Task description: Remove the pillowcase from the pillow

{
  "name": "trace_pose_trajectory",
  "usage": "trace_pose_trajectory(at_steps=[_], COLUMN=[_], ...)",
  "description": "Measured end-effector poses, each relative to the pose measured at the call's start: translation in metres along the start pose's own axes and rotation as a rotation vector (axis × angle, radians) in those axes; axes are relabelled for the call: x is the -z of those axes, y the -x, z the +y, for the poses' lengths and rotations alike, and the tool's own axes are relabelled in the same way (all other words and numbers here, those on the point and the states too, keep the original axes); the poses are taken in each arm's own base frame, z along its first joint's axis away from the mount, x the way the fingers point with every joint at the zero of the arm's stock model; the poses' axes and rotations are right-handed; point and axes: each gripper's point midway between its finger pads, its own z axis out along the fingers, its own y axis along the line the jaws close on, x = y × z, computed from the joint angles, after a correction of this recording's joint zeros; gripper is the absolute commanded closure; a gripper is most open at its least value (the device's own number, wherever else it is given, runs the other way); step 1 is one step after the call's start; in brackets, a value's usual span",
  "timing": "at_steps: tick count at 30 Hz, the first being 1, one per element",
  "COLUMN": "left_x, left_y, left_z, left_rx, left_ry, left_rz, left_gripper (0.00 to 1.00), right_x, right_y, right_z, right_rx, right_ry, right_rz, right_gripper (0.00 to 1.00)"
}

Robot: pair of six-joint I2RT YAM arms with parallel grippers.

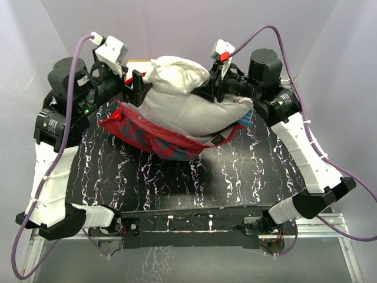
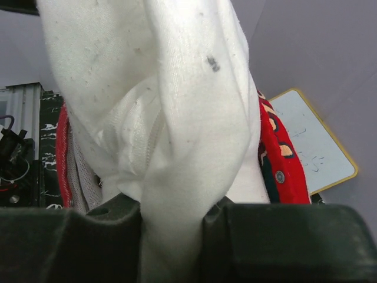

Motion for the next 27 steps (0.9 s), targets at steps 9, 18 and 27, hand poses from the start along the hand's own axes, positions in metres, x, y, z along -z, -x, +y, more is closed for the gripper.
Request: trace_pose_trajectory(at_steps=[9,18,27], left_x=[-0.035,-0.032,-0.027], left_y=[-0.057,-0.103,-0.112], left_z=[0.024,0.07,0.051], left_rx=[0.009,0.057,0.057], left_ry=[0.104,0.181,0.039], left_rz=[0.104,0.176,0.202], left_gripper=[0.16,0.14,0.18], right_x=[0.004,0.02,0.019], right_y=[-0.004,-0.003,-0.005], right_z=[-0.002,-0.029,-0.026], right_rx=[-0.032,-0.112,-0.185], right_ry=[0.013,-0.074,-0.037], right_rz=[0.007,-0.007,-0.08], right_gripper=[0.92,0.92,0.92])
